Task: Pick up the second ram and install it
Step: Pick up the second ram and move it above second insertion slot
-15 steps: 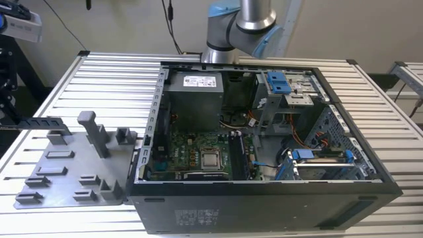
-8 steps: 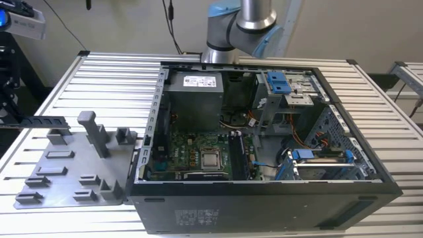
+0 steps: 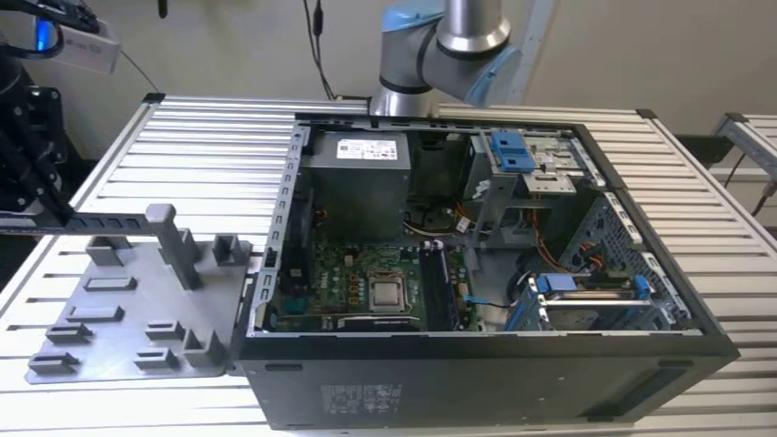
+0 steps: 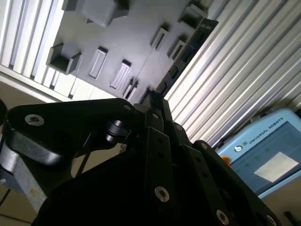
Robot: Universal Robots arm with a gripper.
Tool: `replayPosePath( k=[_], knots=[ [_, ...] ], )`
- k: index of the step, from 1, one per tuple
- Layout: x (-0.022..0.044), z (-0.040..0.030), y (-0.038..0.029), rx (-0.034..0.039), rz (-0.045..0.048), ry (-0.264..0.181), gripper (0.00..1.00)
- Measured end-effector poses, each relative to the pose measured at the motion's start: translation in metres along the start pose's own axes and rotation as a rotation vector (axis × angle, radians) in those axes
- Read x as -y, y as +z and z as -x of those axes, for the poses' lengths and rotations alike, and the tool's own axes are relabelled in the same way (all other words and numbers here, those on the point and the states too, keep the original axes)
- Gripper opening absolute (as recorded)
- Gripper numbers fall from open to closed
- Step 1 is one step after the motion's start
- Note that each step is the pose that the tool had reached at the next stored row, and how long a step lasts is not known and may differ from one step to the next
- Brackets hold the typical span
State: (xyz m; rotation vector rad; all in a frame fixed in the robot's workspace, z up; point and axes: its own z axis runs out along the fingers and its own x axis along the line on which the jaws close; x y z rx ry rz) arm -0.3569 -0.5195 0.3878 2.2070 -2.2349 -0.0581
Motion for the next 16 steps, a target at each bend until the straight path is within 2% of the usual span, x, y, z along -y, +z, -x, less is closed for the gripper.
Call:
replayPosePath(
  k=[3,12,14,16],
  knots=[
    [0.0056,0.0001,-0.0006,0.0000,0.0005,0.000,0.14],
    [0.0075,0.0004,-0.0141,0.0000,0.0024,0.000,0.14],
    [0.0119,0.0005,-0.0144,0.0001,0.0030,0.000,0.14],
    [0.0196,0.0006,-0.0147,0.0000,0.0039,0.000,0.14]
  ],
)
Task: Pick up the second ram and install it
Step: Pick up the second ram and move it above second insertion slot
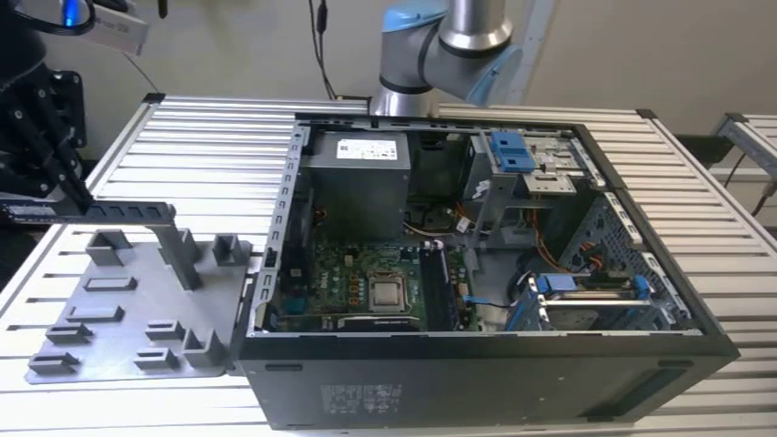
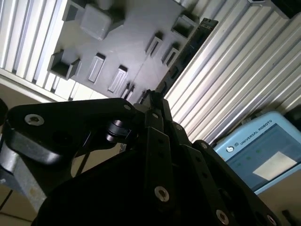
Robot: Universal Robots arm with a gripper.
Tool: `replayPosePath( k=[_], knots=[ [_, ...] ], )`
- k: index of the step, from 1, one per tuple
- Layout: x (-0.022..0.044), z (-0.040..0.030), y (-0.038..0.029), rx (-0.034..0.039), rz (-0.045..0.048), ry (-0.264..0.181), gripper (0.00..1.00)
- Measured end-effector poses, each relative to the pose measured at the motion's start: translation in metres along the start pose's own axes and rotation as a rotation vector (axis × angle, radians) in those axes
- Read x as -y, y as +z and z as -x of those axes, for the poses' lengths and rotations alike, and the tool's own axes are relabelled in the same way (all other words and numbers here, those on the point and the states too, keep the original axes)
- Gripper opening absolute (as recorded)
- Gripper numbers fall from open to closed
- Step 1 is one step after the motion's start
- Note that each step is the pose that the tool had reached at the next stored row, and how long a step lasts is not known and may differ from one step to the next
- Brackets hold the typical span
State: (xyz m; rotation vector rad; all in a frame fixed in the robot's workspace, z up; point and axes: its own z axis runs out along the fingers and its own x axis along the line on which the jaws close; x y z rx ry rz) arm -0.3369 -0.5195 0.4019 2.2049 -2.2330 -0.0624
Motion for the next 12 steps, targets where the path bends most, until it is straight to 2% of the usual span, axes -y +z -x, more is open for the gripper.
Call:
replayPosePath(
  k=[12],
  knots=[
    [0.0404,0.0005,-0.0012,0.0000,0.0011,-0.001,0.14]
  ],
)
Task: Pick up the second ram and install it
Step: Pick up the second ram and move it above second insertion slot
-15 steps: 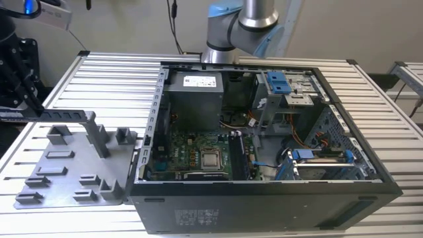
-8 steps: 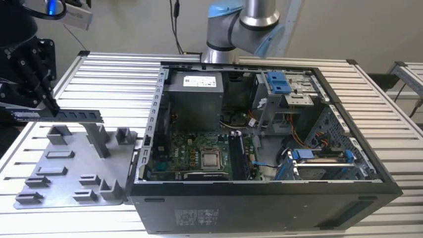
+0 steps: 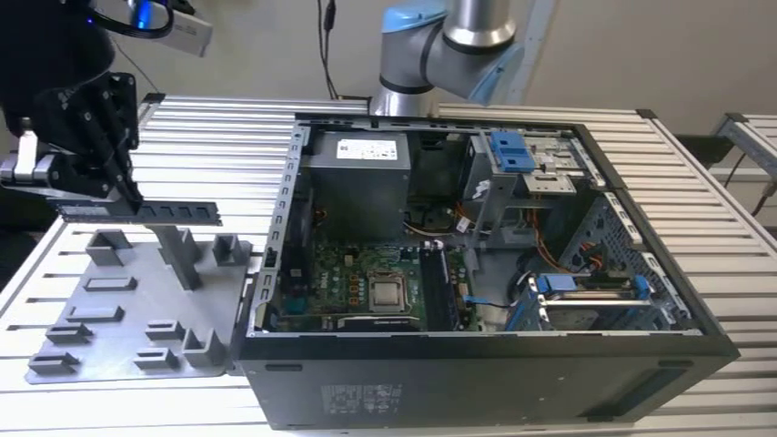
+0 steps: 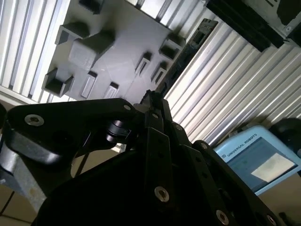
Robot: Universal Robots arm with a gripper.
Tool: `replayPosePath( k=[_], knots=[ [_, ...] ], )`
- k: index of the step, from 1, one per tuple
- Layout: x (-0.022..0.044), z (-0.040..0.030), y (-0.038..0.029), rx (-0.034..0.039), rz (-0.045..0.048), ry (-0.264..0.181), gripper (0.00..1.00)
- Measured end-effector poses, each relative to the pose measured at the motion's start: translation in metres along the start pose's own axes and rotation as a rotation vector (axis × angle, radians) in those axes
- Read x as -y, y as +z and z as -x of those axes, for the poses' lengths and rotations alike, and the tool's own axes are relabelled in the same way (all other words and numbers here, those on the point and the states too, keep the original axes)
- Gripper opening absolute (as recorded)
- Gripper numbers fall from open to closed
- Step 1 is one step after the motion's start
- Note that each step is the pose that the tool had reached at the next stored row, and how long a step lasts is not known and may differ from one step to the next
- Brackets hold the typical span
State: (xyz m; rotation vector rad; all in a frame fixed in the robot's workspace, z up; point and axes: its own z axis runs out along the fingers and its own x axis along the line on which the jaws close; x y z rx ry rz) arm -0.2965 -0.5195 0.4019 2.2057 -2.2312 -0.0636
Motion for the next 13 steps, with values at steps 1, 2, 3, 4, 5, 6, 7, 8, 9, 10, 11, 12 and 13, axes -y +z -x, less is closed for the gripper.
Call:
replayPosePath(
  k=[1,2,3,4,5,6,7,8,9,10,11,12,13],
  knots=[
    [0.0033,0.0001,-0.0001,0.0000,0.0000,0.000,0.14],
    [0.0067,0.0001,-0.0002,0.0000,0.0001,0.000,0.14],
    [0.0098,0.0001,-0.0003,0.0000,0.0001,0.000,0.14],
    [0.0126,0.0001,-0.0004,0.0000,0.0001,-0.001,0.14],
    [0.0153,0.0002,-0.0005,0.0000,0.0001,-0.001,0.14],
    [0.0178,0.0002,-0.0006,-0.0001,0.0001,-0.001,0.14],
    [0.0202,0.0002,-0.0006,-0.0001,0.0001,-0.002,0.14],
    [0.0230,0.0003,-0.0007,-0.0001,0.0001,-0.002,0.14],
    [0.0260,0.0003,-0.0008,0.0000,0.0001,-0.002,0.14],
    [0.0288,0.0004,-0.0009,0.0000,0.0002,-0.002,0.14],
    [0.0315,0.0004,-0.0010,-0.0002,0.0003,-0.002,0.14],
    [0.0340,0.0004,-0.0011,-0.0001,0.0003,-0.003,0.14],
    [0.0365,0.0004,-0.0011,-0.0001,0.0003,-0.003,0.14]
  ],
)
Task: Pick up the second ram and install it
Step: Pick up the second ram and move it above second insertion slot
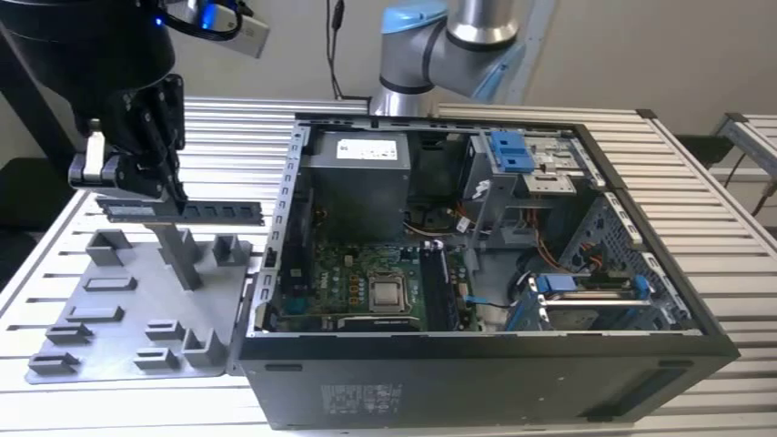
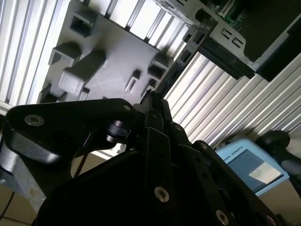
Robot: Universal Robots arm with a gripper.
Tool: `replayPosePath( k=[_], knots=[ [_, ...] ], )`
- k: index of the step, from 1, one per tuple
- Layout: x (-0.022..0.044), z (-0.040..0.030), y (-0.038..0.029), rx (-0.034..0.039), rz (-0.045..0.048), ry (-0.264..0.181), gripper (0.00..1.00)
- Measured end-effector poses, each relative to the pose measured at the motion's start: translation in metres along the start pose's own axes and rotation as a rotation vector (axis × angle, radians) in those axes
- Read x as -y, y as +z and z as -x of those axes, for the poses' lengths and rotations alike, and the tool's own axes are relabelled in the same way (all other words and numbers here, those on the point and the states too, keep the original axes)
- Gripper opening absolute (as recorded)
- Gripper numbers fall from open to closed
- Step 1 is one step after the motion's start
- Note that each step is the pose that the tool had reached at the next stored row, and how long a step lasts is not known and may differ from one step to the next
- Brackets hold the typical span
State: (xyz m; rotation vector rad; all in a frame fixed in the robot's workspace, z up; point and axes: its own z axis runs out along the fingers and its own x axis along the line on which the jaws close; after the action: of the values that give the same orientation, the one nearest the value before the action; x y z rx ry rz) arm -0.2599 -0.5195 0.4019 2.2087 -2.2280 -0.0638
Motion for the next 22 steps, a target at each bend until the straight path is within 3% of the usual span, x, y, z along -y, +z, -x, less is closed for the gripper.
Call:
replayPosePath(
  k=[22],
  knots=[
    [0.0557,0.0005,-0.0018,-0.0002,0.0002,-0.006,0.14]
  ],
)
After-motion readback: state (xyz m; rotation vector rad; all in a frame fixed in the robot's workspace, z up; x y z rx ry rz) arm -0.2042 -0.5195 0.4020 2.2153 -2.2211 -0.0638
